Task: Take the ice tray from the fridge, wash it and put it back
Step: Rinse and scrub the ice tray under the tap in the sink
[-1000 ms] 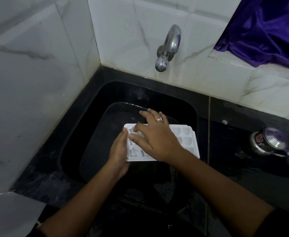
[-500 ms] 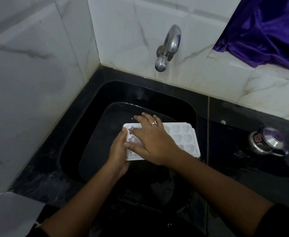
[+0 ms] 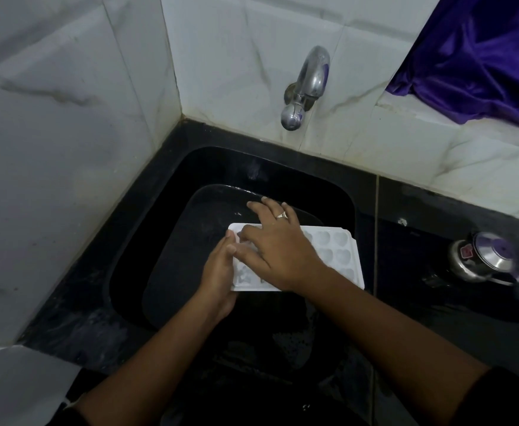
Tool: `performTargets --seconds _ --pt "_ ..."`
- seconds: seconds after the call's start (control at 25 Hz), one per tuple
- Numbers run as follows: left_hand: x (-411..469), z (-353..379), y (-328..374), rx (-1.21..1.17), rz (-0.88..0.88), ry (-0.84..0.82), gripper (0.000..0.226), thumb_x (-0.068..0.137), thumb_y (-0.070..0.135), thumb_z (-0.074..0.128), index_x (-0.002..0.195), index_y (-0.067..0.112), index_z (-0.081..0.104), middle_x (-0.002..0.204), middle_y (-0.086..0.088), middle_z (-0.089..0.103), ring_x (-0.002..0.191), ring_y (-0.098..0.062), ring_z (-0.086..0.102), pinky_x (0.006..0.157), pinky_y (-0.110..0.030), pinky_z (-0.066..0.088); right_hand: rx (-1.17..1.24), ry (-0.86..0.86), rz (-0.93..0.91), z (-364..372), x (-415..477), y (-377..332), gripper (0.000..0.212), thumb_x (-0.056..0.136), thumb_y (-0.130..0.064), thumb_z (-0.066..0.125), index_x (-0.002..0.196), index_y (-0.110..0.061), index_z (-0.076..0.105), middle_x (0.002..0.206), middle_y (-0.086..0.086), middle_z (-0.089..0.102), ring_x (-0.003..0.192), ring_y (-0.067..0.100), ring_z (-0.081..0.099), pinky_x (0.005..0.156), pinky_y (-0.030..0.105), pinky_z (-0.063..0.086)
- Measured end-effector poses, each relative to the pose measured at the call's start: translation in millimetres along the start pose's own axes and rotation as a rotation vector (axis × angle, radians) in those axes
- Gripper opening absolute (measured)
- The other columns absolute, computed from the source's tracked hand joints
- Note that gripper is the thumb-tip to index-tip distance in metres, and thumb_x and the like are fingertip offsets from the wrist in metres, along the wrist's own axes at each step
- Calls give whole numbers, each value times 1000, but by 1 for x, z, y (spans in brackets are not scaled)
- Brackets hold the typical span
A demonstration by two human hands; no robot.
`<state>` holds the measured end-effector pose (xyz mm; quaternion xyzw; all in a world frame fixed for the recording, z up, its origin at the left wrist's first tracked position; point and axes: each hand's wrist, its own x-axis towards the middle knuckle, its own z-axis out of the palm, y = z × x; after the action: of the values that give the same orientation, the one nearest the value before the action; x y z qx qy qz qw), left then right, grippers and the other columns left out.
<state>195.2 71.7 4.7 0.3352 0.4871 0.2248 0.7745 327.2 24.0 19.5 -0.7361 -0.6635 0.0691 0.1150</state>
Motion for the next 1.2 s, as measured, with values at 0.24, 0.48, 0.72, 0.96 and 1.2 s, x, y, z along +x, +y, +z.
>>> performTargets --seconds 0.24,0.48,0.72,0.96,1.2 --pt "0 -2 1 -23 2 -5 45 111 46 44 122 12 72 110 -14 80 93 -25 81 71 -35 66 -22 -7 -44 -4 0 7 65 102 -70 26 120 -31 75 160 12 43 154 32 27 125 61 14" --pt "1 -7 2 -45 2 0 47 110 47 44 125 12 72 110 -14 81 96 -28 80 75 -36 66 -65 -55 -94 0 -4 6 71 100 -74 24 134 -31 68 164 11 38 156 31 23 125 61 12" --pt "-1 -5 1 -22 6 -6 48 111 48 44 129 12 70 115 -13 80 103 -27 79 84 -39 64 -35 -18 -63 4 2 -6 66 102 -69 29 125 -25 73 161 11 43 154 31 27 124 60 17" --pt "-2 -5 -4 15 -20 2 48 110 49 46 129 12 71 116 -14 79 106 -30 78 95 -50 62 -6 11 -45 -3 3 1 59 103 -65 31 107 -28 78 159 12 46 154 33 28 124 59 17" --pt "-4 -9 0 -72 -30 1 46 110 47 46 124 12 72 107 -14 81 87 -23 81 64 -32 65 -41 -19 -98 -2 -2 7 65 102 -69 26 122 -31 75 160 12 43 154 33 27 125 60 16"
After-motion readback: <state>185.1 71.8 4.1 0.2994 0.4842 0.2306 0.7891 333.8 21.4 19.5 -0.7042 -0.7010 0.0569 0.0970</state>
